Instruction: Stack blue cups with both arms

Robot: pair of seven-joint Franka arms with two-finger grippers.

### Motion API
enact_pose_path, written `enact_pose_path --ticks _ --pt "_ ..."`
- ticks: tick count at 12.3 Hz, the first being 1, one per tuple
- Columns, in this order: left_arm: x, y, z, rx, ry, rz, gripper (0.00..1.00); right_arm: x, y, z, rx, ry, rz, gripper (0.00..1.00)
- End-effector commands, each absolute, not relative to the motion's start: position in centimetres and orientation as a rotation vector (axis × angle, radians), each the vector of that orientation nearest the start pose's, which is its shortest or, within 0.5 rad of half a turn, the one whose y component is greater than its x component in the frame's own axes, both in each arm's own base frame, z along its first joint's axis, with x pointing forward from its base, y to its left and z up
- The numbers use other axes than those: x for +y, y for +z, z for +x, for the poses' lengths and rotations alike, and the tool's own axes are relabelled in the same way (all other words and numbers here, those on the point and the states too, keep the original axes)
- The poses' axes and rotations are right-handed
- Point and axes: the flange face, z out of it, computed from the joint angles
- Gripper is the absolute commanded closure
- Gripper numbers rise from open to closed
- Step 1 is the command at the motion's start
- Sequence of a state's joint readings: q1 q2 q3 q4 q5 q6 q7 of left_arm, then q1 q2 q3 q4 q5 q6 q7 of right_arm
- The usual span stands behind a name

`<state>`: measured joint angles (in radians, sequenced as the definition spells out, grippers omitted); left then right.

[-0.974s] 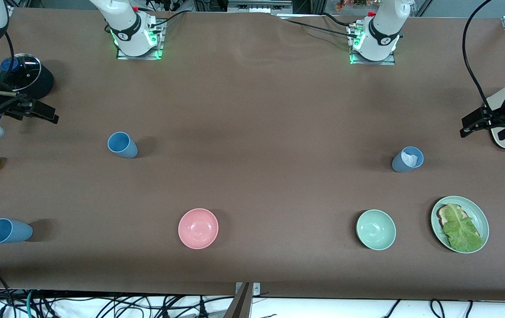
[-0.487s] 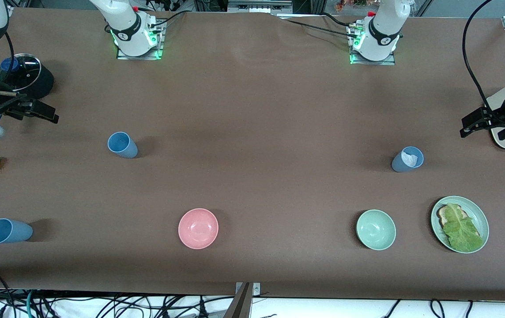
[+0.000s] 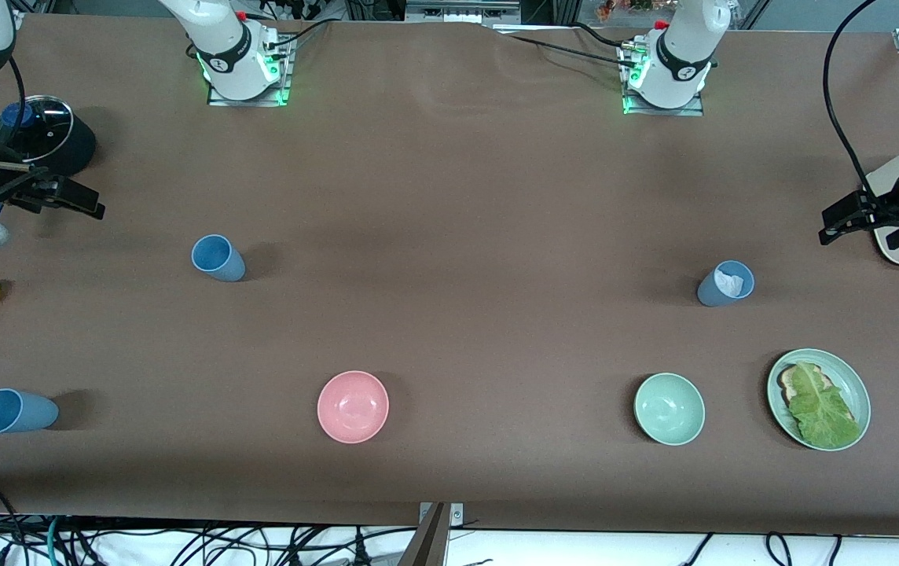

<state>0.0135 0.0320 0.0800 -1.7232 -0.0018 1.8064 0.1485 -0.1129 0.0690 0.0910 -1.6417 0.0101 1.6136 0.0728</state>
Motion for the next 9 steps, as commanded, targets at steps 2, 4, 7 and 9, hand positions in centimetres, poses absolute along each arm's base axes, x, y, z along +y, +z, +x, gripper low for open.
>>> enact_pose_path --ticks 2,4,7,9 --pt "5.5 55.7 57.7 0.118 -0.098 -3.142 0.00 -1.2 55.9 57.3 0.142 0.163 -3.130 0.00" --pt "5.3 54.4 58.3 0.118 -0.063 -3.144 0.00 -1.2 55.9 57.3 0.142 0.163 -3.130 0.00" --pt "7.5 50.4 59.9 0.048 0.042 -3.163 0.00 -1.2 55.9 57.3 0.142 0.163 -3.130 0.00" --pt "7.9 45.2 60.8 0.026 0.195 -3.168 0.00 -1.2 55.9 57.3 0.142 0.163 -3.130 0.00"
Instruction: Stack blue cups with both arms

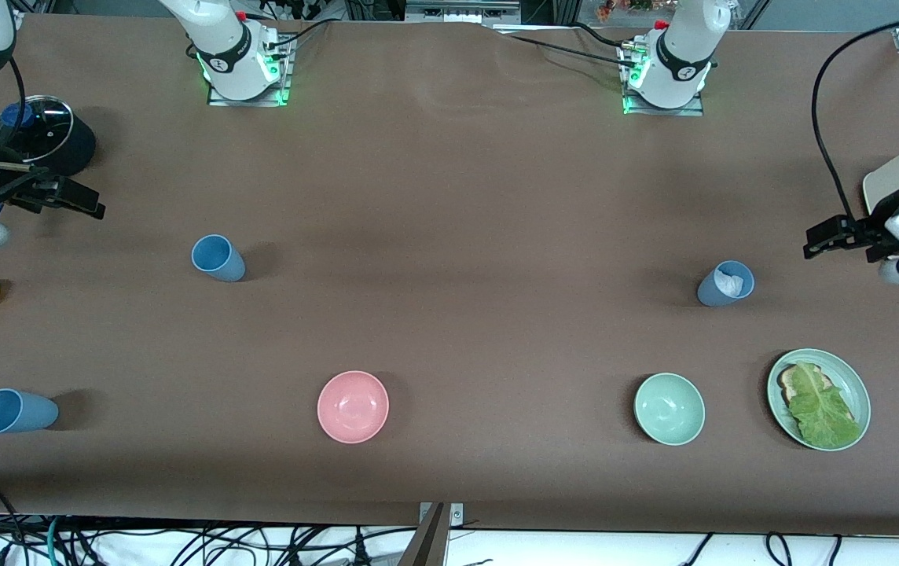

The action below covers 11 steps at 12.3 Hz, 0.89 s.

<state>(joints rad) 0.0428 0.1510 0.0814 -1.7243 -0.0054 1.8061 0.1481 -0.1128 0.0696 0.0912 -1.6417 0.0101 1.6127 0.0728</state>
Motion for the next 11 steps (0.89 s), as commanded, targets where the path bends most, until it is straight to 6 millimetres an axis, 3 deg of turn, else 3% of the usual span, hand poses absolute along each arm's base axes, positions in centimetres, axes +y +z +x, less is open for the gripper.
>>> enact_pose_path --ticks 1,3,6,11 --pt "8.3 42.6 60.4 0.022 0.281 -3.169 0.00 -1.2 55.9 57.3 0.142 0.163 -3.130 0.00" --pt "9.5 39.6 59.9 0.001 0.354 -3.170 0.00 -1.2 55.9 57.3 0.142 0.163 -3.130 0.00" --pt "9.6 34.3 57.8 -0.012 0.285 -3.169 0.00 -1.2 55.9 57.3 0.142 0.163 -3.130 0.00" --pt "9.3 28.7 55.2 -0.020 0.229 -3.164 0.00 -1.2 56.0 57.3 0.142 0.161 -3.130 0.00"
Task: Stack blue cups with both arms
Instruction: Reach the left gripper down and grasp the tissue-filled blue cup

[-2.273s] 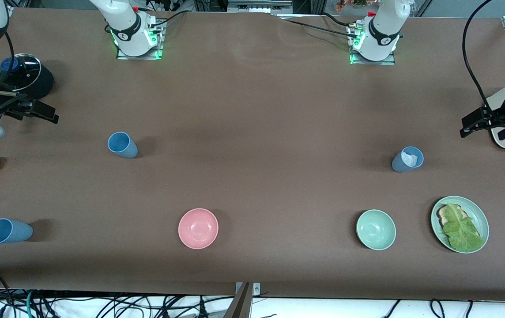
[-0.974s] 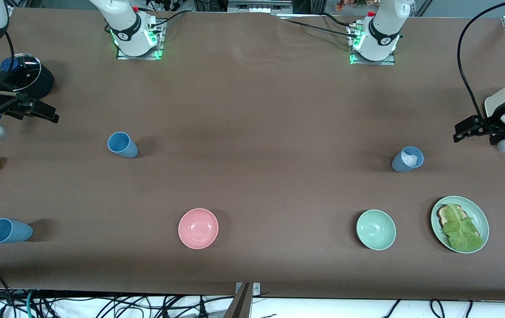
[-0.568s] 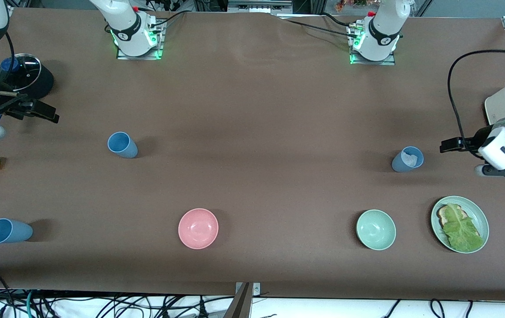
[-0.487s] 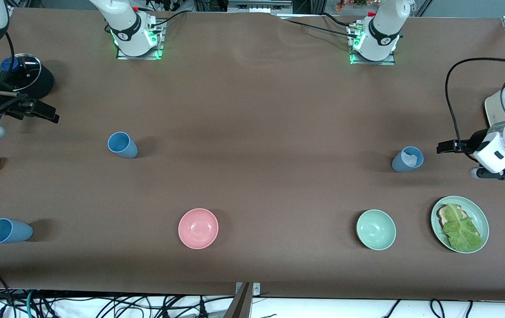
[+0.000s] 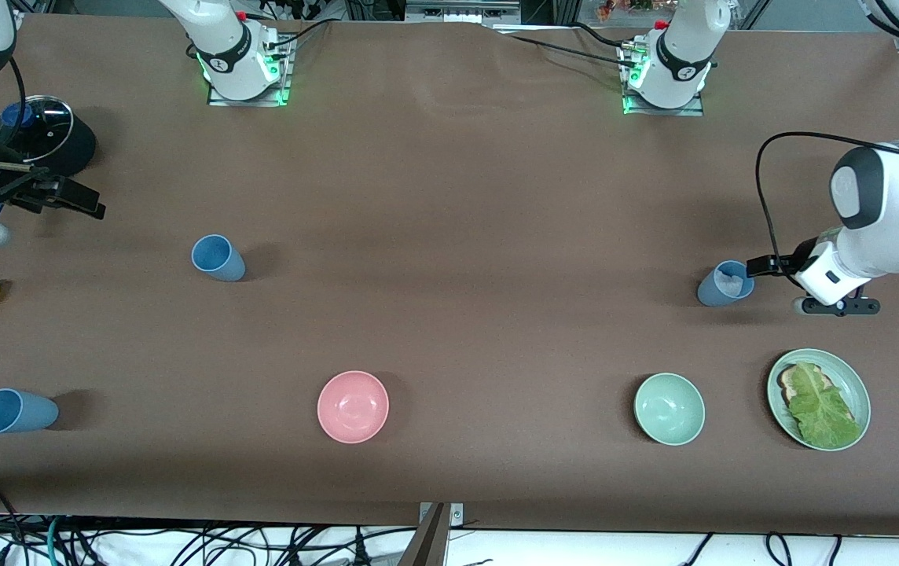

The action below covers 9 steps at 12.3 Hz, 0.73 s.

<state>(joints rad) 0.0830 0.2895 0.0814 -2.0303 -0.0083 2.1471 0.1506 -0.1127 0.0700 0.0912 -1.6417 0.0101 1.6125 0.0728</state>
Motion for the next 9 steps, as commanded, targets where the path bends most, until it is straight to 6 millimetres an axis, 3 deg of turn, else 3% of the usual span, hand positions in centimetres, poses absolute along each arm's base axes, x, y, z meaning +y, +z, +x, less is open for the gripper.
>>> enact_pose_path --ticks 1,3,4,8,9 --pt "9.3 28.3 55.1 -0.020 0.237 -3.163 0.00 -1.2 55.9 57.3 0.142 0.163 -3.130 0.00" --pt "9.3 26.7 55.2 -0.024 0.263 -3.162 0.01 -1.2 56.0 57.3 0.142 0.161 -3.130 0.00" --pt "9.2 26.1 55.3 -0.025 0.261 -3.163 0.11 -1.2 55.9 57.3 0.142 0.163 -3.130 0.00" --pt "8.5 25.0 55.7 -0.044 0.282 -3.168 0.89 -1.2 55.9 57.3 0.142 0.163 -3.130 0.00" --pt "8.2 25.0 55.8 -0.087 0.276 -3.197 1.00 -1.2 55.9 57.3 0.142 0.166 -3.130 0.00"
